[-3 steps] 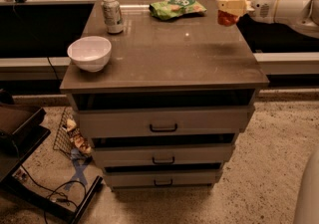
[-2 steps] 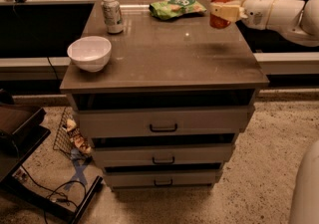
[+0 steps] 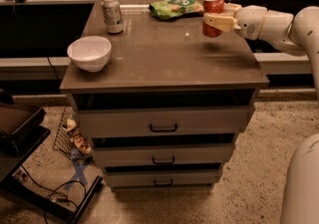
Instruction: Place coke can upright
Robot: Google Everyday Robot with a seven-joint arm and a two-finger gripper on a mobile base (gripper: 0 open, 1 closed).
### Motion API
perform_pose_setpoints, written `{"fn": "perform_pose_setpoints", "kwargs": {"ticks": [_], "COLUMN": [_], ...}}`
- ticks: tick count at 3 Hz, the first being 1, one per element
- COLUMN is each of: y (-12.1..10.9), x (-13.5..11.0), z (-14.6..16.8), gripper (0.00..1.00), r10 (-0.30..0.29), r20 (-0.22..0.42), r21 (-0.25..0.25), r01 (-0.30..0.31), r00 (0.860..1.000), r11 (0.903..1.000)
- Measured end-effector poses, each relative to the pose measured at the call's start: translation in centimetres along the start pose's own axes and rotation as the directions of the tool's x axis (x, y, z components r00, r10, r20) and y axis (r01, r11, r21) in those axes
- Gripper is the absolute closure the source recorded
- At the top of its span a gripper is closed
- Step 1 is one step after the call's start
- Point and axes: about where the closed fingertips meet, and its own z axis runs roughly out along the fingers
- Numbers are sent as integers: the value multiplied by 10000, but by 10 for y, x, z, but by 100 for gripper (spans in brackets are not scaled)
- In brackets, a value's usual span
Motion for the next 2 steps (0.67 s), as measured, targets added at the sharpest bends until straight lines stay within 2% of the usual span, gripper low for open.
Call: {"fn": "perform_pose_setpoints", "kwargs": {"ticks": [2], "y": [4], "x": [38], "z": [5], "gripper": [100], "r10": [479], "r20": [552], "r21": [-454], "r01": [-454], "r00": [9973], "r11": [9979]}}
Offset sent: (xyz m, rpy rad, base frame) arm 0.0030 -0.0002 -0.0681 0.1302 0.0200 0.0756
